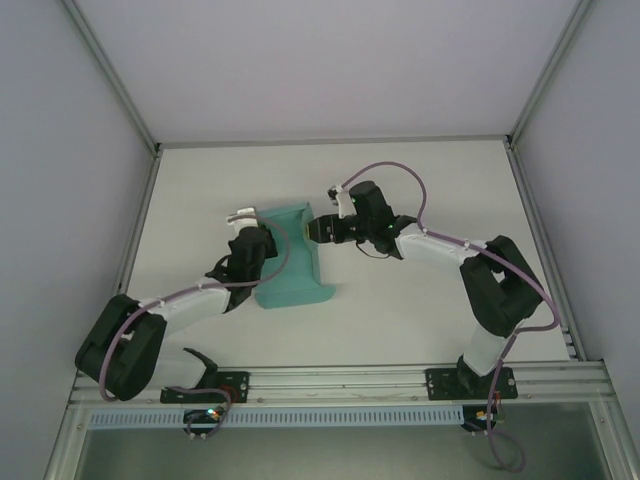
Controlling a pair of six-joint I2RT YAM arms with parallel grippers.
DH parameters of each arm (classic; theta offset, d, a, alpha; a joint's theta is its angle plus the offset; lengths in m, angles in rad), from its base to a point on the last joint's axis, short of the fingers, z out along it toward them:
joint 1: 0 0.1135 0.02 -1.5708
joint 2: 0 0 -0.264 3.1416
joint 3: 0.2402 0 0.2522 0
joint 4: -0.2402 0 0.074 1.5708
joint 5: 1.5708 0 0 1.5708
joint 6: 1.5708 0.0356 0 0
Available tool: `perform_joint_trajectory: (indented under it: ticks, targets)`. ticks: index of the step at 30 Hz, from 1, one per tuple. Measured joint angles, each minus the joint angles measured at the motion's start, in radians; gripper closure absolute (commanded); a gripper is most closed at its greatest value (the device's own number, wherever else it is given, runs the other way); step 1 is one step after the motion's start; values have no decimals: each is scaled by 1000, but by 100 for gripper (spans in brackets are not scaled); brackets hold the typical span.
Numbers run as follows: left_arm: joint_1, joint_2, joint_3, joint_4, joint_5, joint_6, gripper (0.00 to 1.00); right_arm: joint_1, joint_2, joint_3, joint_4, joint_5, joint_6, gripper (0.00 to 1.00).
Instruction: Assemble paper box
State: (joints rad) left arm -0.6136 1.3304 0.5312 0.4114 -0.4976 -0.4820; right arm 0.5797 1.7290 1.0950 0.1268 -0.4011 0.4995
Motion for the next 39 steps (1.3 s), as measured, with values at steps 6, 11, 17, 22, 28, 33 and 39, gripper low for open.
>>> perform_joint_trajectory:
  ticks: [6, 11, 17, 22, 28, 33, 39]
  targets:
    - [8, -37, 7, -46, -3, -40, 100, -4, -185, -127, -102, 194, -16, 15]
    - [33, -95, -5, -42, 2, -42, 100, -31, -375, -245, -154, 248, -24, 14]
    - [34, -105, -7, -36, 12, -42, 100, -25, -379, -312, -56, 74, -13, 24]
    - [34, -105, -13, -17, 24, -43, 100, -12, -277, -283, 83, -65, 36, 39]
    - [38, -105, -26, 38, 42, -50, 100, -5, -173, -269, 212, -154, 123, 85]
    - [59, -112, -43, 99, 57, -73, 100, -34, -168, -341, 358, -179, 245, 97]
    - [71, -131, -99, 225, 107, -81, 100, -72, -128, -439, 687, -293, 512, 100]
